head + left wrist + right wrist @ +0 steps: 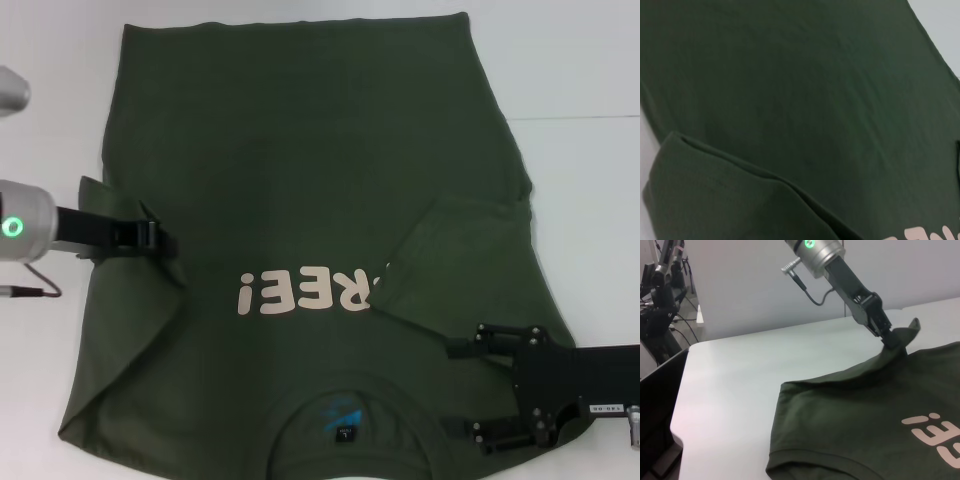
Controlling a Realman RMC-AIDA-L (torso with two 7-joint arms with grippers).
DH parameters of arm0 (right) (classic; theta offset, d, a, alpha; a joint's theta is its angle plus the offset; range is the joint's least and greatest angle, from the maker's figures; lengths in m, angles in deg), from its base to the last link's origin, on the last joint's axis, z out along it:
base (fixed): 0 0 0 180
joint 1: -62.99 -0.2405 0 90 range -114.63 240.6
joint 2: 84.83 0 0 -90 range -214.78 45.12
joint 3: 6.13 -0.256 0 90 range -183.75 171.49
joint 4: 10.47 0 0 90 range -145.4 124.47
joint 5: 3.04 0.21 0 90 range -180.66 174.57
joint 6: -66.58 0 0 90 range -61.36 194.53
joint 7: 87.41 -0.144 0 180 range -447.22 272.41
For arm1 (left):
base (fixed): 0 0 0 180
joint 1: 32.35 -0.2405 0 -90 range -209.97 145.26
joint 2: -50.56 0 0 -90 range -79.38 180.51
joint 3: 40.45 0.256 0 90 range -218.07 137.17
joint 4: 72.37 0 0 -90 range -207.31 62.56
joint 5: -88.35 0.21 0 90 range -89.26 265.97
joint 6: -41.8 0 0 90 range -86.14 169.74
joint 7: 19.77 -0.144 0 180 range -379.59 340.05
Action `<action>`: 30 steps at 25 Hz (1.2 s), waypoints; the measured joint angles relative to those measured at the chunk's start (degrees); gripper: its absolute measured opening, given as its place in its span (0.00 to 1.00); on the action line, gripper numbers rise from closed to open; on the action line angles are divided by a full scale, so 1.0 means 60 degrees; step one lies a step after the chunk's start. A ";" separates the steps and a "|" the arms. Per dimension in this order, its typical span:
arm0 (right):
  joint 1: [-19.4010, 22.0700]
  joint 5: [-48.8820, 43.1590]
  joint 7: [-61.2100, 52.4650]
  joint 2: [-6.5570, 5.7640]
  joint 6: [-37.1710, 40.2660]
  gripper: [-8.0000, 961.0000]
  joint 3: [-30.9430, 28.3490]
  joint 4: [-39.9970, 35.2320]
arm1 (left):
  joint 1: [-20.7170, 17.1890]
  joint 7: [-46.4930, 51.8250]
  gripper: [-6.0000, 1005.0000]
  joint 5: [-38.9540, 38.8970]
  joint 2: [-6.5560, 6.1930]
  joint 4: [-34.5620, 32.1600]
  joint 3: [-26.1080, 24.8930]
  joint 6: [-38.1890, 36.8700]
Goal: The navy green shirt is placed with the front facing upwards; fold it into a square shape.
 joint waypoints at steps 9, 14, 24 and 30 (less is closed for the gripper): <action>0.0010 -0.0009 0.0044 0.0007 -0.0007 0.95 0.0001 0.0093 | 0.0478 -0.0079 0.05 0.0004 -0.0053 0.1068 0.0013 0.0800; -0.0011 -0.0015 0.0077 0.0007 -0.0014 0.95 0.0001 0.0108 | 0.0616 -0.0126 0.05 0.0059 -0.0067 0.1400 0.0021 0.1000; -0.0012 -0.0015 0.0065 0.0007 -0.0078 0.95 0.0012 0.0126 | 0.0724 -0.0184 0.06 0.0072 -0.0033 0.1764 0.0606 0.1264; -0.0012 -0.0014 0.0055 0.0007 -0.0095 0.95 0.0015 0.0144 | 0.0856 0.0002 0.06 0.0021 -0.0064 0.2373 0.0545 0.1712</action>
